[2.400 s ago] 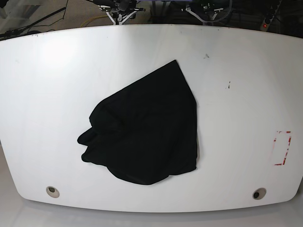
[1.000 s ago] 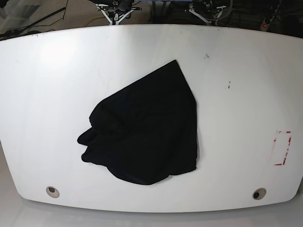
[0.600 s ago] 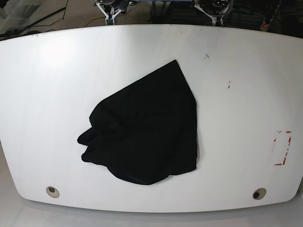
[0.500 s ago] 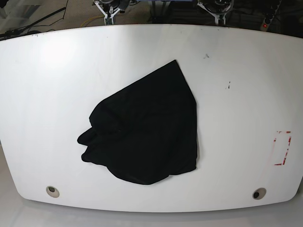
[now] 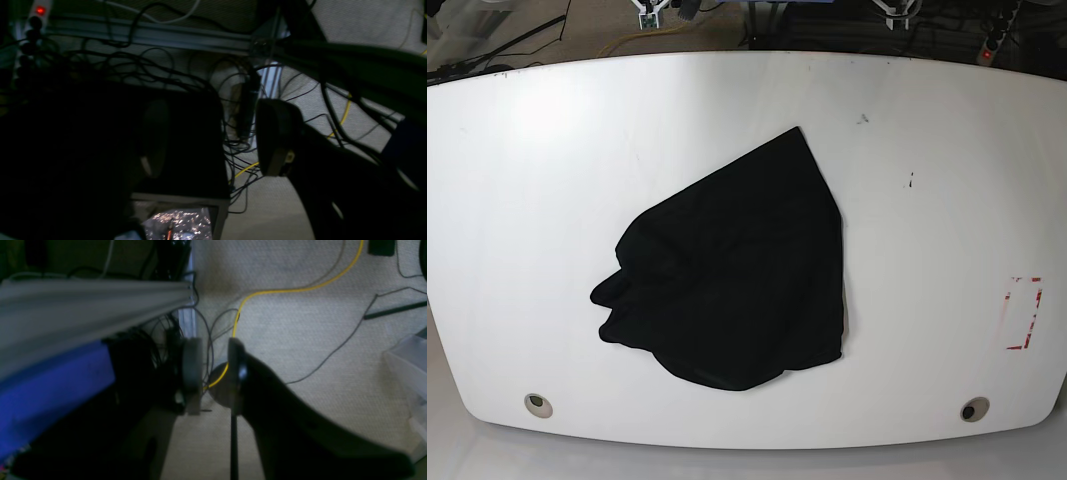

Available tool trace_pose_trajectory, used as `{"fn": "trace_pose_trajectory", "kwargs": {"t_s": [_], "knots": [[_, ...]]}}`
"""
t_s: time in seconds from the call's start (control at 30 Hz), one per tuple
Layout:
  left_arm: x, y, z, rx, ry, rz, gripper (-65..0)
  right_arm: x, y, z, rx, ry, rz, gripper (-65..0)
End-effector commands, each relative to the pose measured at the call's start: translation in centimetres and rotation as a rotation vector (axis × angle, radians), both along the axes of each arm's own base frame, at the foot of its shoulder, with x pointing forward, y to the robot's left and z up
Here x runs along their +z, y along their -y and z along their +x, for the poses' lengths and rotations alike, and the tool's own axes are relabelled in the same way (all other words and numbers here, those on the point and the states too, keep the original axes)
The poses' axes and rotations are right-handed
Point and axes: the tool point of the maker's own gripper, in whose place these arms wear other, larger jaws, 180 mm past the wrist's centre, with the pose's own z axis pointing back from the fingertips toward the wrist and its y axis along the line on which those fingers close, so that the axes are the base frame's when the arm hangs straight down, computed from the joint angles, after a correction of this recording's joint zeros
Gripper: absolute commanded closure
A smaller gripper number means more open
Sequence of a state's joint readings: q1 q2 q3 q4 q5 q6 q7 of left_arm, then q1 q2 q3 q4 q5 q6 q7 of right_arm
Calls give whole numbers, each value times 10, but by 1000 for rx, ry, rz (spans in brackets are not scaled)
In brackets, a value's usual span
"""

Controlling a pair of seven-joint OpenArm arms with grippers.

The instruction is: Fold the T-shirt properly

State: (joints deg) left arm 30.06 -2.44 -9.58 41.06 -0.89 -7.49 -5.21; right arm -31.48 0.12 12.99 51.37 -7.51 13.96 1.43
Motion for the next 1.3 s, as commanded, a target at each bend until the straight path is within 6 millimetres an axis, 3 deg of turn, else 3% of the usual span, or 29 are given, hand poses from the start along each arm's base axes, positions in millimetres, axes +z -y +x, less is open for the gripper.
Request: {"fn": "trace_pose_trajectory", "kwargs": {"t_s": [0.0,0.13,0.67,1.0,1.27], "knots": [[7,-4,-5,-12,14,10,-374,7,2,-9,8,8,-3,-122],[22,-5,-15,-33,15,17,-374,18,6,-16,17,24,-15,-122],[109,-3,-10,-218,148,86,-374,82,19,-25,72,126,-70,-122],[182,7,18,-274,296,105,-374,141,21,-6,114,236,-104,-122],[238,19,48,-313,424,114,-374,192,19,25,149,363,-126,-122]]}}
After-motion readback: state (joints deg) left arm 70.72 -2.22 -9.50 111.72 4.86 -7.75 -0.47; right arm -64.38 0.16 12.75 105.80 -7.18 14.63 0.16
